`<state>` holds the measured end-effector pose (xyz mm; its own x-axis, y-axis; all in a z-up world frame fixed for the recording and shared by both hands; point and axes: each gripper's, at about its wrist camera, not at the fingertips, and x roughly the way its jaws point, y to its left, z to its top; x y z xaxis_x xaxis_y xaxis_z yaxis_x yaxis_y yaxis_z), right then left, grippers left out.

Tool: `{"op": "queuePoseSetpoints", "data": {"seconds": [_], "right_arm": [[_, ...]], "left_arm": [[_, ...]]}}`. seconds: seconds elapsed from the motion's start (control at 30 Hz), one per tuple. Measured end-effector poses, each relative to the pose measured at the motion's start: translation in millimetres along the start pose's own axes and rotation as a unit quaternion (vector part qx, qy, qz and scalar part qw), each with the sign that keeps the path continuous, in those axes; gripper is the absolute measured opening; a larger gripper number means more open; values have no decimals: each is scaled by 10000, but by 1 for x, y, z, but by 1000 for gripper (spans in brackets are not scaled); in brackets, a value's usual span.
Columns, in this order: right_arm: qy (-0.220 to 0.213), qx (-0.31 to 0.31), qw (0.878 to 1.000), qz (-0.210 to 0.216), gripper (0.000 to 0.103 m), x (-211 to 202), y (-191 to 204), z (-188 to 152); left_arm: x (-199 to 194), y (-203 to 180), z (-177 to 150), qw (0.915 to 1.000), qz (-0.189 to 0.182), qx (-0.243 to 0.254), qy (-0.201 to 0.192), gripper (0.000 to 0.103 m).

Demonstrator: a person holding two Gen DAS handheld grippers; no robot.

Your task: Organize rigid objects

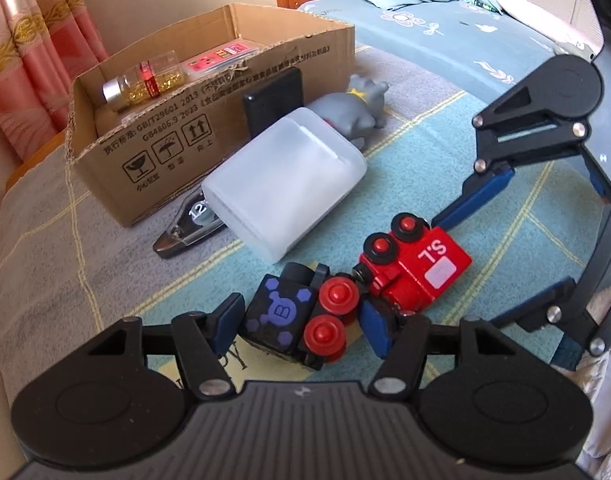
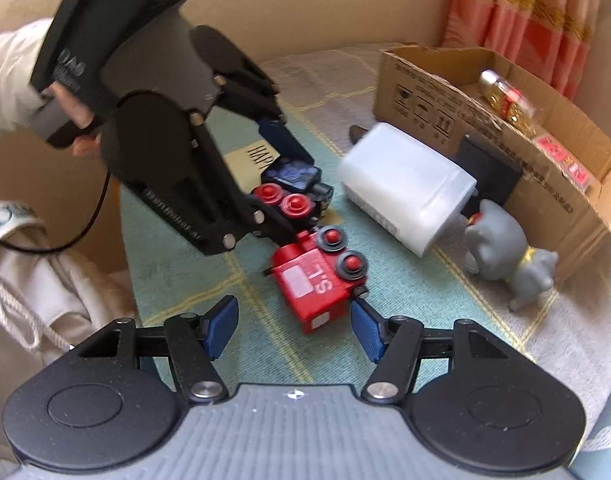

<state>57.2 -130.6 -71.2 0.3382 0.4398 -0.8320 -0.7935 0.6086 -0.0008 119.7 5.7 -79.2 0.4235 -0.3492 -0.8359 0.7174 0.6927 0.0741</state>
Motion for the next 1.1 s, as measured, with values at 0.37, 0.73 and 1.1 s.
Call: {"op": "queuePoseSetpoints", "data": {"seconds": [0.37,0.73,1.1], "right_arm": [[17,-1215,9918,-407,70,17,2,21],[-132,-106,9966,-800,58,23,6,11],[-155,1116,9845,-1346,55,14,-7,-8]], "left_arm": [[-2,-2,-1,10000,13,69,14,61],[-5,-4,-8,9949,219,-985,-75,51],[-8,2,-13,9848,580,-1640,-46,51]]}}
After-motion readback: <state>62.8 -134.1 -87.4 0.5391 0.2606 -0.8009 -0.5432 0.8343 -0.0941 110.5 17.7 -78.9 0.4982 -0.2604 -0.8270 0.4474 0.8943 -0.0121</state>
